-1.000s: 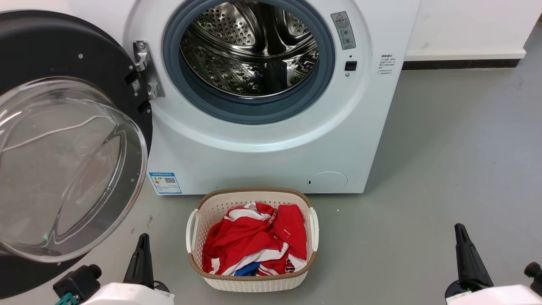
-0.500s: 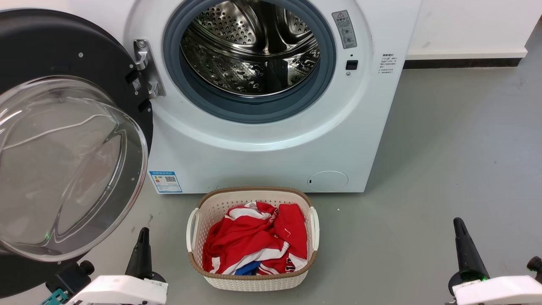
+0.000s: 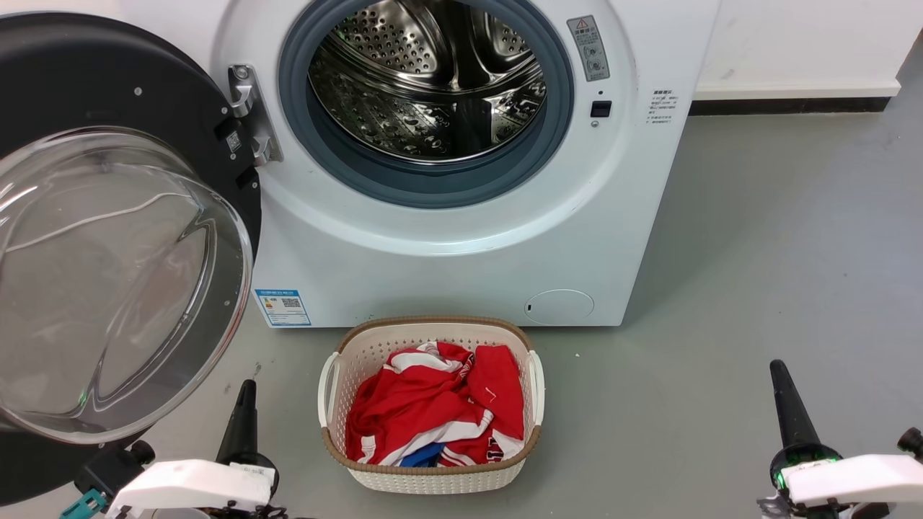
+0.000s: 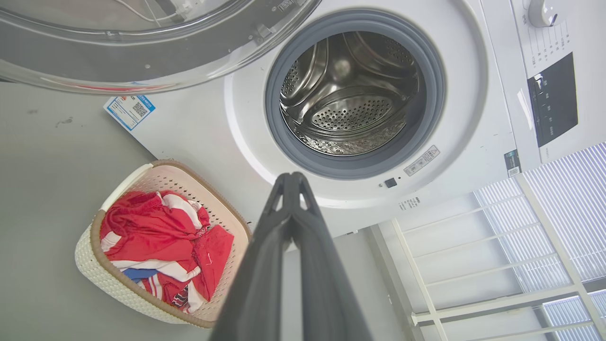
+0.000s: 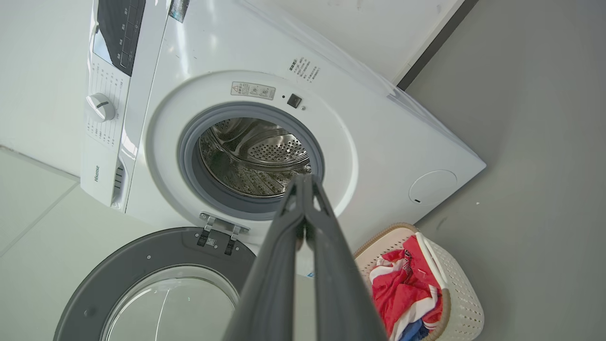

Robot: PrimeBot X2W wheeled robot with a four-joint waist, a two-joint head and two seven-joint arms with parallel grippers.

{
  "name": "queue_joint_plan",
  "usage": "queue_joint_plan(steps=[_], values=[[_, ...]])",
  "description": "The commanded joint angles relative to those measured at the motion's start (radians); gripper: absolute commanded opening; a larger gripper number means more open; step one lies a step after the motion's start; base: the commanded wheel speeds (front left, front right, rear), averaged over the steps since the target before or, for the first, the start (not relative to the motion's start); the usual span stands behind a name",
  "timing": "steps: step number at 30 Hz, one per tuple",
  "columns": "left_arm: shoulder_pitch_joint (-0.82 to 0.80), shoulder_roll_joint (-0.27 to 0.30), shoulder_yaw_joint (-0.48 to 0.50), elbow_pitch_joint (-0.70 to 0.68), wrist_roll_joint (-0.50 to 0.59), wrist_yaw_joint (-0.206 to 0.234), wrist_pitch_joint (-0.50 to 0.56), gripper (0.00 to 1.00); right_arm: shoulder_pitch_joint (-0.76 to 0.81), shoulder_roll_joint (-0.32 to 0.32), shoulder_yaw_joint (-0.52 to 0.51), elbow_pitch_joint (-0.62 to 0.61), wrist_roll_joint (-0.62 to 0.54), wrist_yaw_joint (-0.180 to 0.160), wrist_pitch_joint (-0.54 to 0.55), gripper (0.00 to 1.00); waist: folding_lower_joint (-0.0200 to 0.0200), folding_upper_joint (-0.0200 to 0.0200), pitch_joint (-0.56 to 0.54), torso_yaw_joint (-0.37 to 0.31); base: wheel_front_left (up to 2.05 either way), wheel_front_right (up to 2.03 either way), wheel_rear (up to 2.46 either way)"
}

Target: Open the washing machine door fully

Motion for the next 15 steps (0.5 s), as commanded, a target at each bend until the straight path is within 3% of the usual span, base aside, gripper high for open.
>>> queue_joint_plan(steps=[1, 15], values=[[-0.028, 0.001, 0.006, -0.005, -0.027, -0.008, 0.008, 0.00, -0.028, -0.007, -0.002, -0.002, 0.029, 0.000, 0.006, 0.00, -0.0001, 0.0000, 0.000, 0.000, 0.00, 0.00, 0.00], [-0.049, 0.001, 0.014, 0.010, -0.179, -0.018, 0.045, 0.00, -0.061, -0.006, -0.008, 0.026, 0.171, 0.000, 0.043, 0.00, -0.0001, 0.0000, 0.004, 0.002, 0.00, 0.00, 0.00]])
